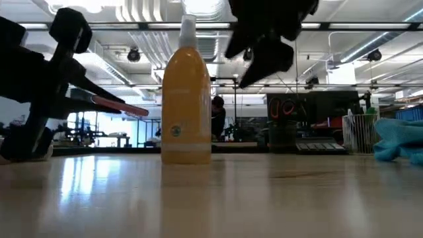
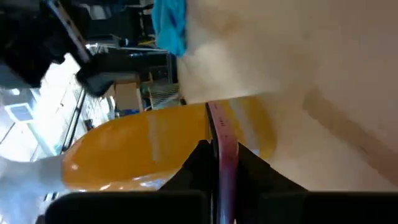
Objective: Apply microfiber cloth
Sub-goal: Spray the cellphone with the spray bottle
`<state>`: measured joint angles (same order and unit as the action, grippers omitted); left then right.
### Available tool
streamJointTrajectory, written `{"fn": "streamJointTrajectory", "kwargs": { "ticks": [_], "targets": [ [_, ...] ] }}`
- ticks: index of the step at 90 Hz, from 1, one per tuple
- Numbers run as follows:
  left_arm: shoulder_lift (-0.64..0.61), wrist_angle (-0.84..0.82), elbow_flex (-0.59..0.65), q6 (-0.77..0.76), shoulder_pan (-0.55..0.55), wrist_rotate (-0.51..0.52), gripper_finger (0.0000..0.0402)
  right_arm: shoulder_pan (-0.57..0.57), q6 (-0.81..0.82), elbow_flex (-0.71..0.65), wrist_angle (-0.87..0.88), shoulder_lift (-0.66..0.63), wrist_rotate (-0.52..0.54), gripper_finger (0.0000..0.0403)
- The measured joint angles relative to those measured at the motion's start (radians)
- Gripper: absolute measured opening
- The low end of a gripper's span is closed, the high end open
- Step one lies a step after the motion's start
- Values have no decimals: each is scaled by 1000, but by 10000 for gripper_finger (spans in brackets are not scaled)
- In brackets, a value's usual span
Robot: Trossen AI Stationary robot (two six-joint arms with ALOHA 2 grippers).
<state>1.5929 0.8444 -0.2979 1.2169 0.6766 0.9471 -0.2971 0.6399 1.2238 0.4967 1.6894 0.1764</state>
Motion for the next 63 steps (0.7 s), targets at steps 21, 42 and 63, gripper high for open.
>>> {"fn": "streamJointTrajectory", "kwargs": {
  "ticks": [21,42,63],
  "targets": [
    [82,4,-45,13,-55,-59,9,-19,255,-3,344,-18,-2,385],
    [64,8,-51,-19,-141,-186,9,-3,345,-75,621,-21,-103,385],
    [63,45,-57,-33,-222,-293,9,64,347,-319,616,-41,-296,385]
  ]
}}
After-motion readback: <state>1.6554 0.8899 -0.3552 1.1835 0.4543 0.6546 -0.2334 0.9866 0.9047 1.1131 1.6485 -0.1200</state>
